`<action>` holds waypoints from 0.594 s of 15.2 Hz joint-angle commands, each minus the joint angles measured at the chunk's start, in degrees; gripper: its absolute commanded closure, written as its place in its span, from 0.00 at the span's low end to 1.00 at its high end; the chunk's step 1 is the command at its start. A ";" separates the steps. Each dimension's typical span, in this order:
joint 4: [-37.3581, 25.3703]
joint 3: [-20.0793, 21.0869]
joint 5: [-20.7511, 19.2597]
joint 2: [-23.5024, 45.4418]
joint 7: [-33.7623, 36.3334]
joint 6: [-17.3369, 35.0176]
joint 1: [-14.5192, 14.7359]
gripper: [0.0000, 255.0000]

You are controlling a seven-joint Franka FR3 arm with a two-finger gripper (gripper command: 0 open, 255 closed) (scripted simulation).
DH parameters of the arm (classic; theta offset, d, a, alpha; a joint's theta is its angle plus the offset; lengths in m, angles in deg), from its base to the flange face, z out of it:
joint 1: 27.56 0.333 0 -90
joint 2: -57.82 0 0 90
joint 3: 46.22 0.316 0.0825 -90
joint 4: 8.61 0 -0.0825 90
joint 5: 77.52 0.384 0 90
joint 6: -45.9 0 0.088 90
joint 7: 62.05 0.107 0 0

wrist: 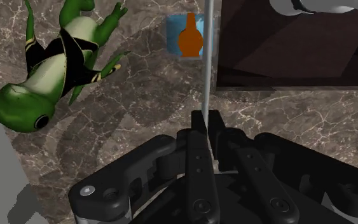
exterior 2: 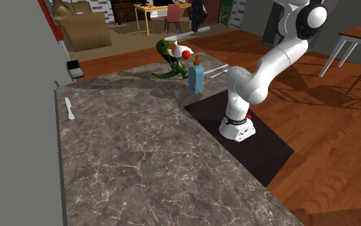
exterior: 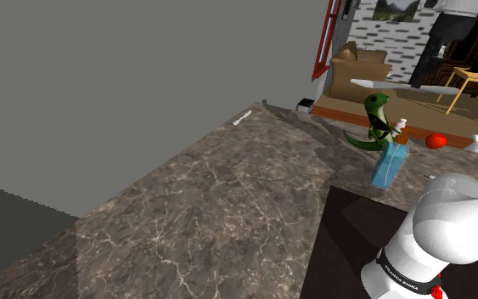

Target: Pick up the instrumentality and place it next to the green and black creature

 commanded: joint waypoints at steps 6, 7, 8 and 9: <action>-6.03 -9.79 -6.33 1.86 -9.96 -0.50 0.87 1.00; -7.22 -11.24 -7.08 2.38 -11.37 -0.53 1.18 1.00; -8.47 -12.72 -7.81 2.94 -12.79 -0.55 1.56 1.00; -9.79 -14.24 -8.51 3.53 -14.22 -0.56 2.01 1.00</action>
